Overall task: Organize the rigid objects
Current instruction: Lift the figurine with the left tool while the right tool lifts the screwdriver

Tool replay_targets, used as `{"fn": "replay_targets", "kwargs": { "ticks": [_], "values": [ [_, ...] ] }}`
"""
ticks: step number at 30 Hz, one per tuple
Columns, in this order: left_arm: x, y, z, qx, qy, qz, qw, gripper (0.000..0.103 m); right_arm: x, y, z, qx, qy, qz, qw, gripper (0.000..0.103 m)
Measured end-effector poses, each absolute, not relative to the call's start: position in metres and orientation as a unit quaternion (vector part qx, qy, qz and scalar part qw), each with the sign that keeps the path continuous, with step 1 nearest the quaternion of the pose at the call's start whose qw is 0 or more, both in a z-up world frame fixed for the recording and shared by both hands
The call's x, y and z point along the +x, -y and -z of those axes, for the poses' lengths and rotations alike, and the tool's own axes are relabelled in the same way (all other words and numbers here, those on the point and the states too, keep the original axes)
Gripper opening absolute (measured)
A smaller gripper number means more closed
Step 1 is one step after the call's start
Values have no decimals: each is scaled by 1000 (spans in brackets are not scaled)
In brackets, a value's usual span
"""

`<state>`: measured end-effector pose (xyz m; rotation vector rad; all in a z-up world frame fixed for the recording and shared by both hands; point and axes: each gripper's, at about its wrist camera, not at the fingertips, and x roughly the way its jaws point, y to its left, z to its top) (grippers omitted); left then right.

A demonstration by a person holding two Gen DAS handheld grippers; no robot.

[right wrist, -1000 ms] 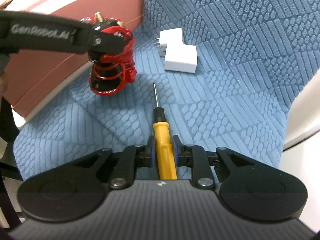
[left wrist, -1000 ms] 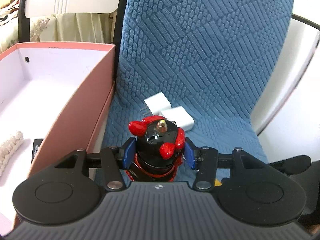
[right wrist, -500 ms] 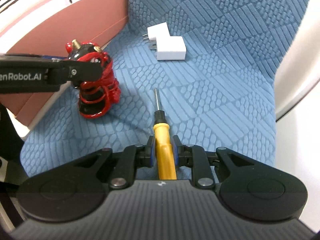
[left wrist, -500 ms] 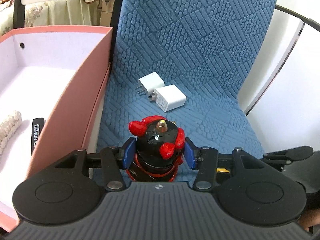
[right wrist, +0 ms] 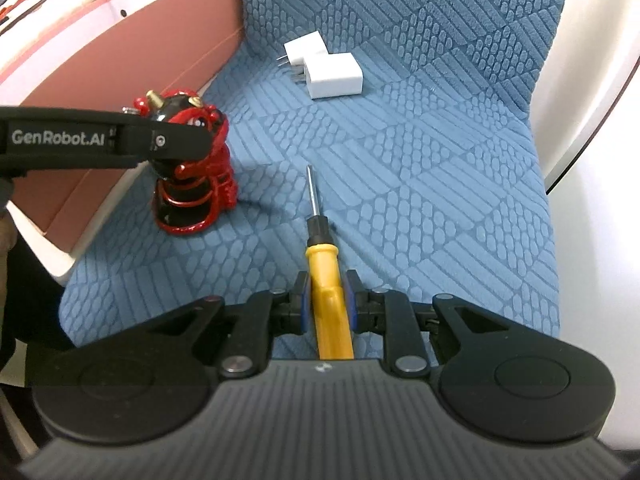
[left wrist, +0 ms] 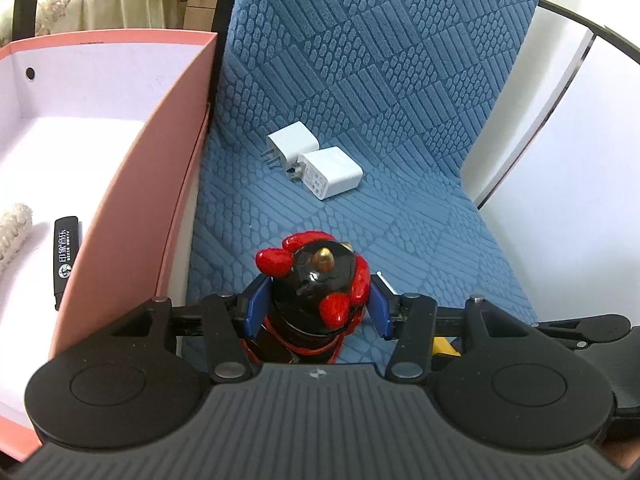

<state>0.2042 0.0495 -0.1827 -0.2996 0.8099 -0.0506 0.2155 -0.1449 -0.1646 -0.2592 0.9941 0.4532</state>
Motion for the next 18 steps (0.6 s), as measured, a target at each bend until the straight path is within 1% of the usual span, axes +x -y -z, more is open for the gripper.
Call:
{"fn": "replay_targets", "kwargs": {
  "ticks": [2,3,4,7,13,15,18],
  "values": [
    [206,-49,184,-149,-394,27,906,63,217,146,166,-121,-470,-212,848,23],
    [207,-49,185,-152,-397,29,904,68,217,145,167,-125,-468,-214,849,23],
    [209,-49,187,-154,-401,30,903,70,216,144,167,-130,-465,-214,849,23],
    [209,-48,188,-158,-400,30,902,71,219,141,170,-140,-460,-211,851,27],
    [210,-47,190,-161,-392,32,905,71,223,141,173,-133,-462,-210,852,27],
    [211,-46,191,-161,-392,29,905,71,225,142,173,-122,-469,-212,848,23],
    [212,-46,193,-157,-390,25,907,71,223,141,172,-122,-470,-203,850,21]
  ]
}}
